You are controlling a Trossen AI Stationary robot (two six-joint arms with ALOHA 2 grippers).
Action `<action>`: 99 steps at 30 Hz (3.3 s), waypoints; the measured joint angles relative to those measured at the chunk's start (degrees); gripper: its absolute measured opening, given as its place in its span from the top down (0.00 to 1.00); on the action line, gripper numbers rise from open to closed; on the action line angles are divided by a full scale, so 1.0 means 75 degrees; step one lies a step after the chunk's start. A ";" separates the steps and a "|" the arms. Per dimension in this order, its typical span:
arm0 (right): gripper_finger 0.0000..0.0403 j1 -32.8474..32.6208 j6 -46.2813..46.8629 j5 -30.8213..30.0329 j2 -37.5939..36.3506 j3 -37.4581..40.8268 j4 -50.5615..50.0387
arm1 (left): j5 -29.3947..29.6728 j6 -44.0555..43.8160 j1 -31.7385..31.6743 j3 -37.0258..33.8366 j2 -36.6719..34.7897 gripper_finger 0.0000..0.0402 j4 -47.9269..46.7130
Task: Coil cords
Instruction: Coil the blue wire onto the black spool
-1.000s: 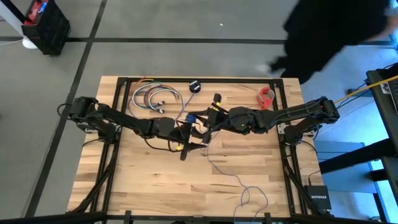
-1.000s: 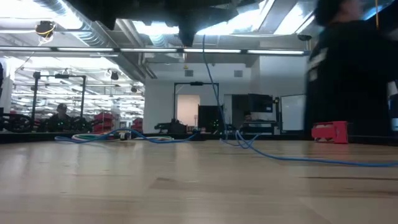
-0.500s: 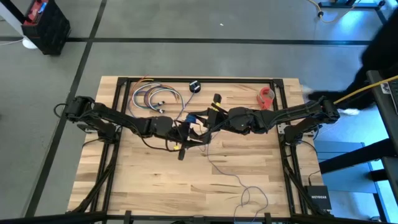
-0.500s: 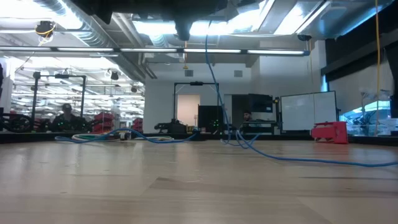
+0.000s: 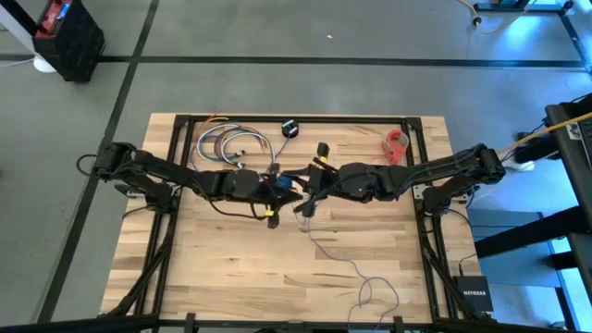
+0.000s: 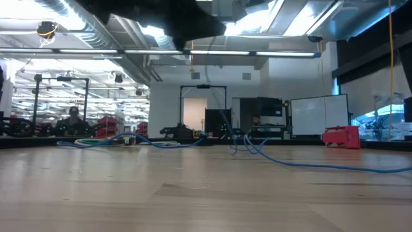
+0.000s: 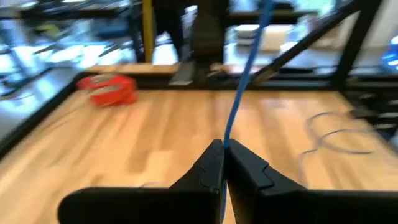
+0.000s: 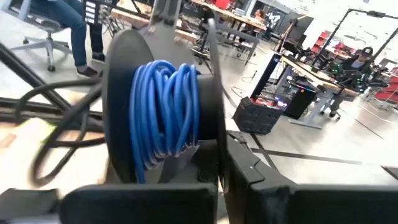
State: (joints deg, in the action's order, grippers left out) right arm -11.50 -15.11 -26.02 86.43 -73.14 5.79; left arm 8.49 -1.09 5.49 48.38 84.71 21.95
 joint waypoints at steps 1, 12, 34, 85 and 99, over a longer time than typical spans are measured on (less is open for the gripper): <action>0.99 -0.0086 -0.0034 -0.0125 -0.0003 0.0000 -0.0039 | 0.0247 0.0017 0.0003 0.0003 -0.0139 0.99 -0.0296; 0.99 -0.0871 0.0392 -0.1244 -0.0032 0.0000 -0.1622 | 0.1669 -0.0061 0.0295 -0.0006 -0.1482 0.99 -0.3041; 0.99 -0.0691 0.2652 -0.2275 0.0172 0.1360 -0.2954 | 0.1975 -0.0601 0.0536 -0.0020 -0.1897 0.98 -0.3497; 0.99 0.0499 0.1740 -0.1783 0.1469 0.1720 0.1246 | 0.2054 -0.0286 0.0702 -0.0137 -0.0565 1.00 0.0630; 0.99 0.0483 0.0926 -0.1512 0.0859 0.1178 0.1415 | 0.2062 0.0192 0.0806 -0.0108 -0.0493 1.00 0.1040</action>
State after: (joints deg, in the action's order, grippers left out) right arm -7.87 -8.16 -37.36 92.87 -64.31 16.40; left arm 23.96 0.35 11.54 47.57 81.01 29.75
